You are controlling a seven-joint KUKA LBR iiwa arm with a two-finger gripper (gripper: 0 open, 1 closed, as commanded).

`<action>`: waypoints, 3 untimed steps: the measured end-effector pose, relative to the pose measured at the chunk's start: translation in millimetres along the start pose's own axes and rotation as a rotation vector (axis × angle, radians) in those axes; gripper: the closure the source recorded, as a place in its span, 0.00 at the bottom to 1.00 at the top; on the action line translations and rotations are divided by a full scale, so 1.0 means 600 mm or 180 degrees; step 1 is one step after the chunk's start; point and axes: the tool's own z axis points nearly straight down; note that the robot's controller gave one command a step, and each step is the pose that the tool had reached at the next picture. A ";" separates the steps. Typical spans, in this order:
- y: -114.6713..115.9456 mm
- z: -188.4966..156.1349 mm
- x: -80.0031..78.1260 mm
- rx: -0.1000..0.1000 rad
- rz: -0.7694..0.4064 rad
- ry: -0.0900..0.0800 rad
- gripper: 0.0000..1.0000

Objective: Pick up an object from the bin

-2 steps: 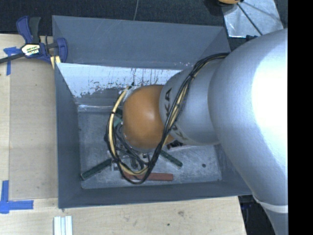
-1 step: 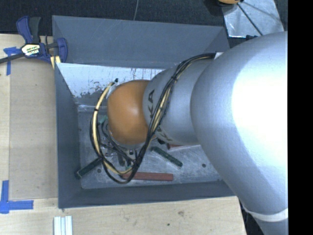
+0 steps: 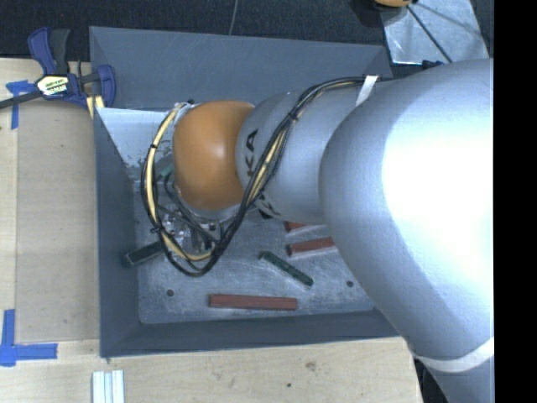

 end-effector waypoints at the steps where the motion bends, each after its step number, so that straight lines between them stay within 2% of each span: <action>1: 0.000 -0.013 -0.020 0.0000 0.0040 -0.0021 1.00; 2: -0.030 -0.194 0.064 0.0003 -0.0105 0.0000 1.00; 3: -0.030 -0.194 0.064 0.0003 -0.0105 0.0000 1.00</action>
Offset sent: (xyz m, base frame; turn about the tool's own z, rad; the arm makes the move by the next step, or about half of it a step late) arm -0.0389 -0.0188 0.1162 -0.0333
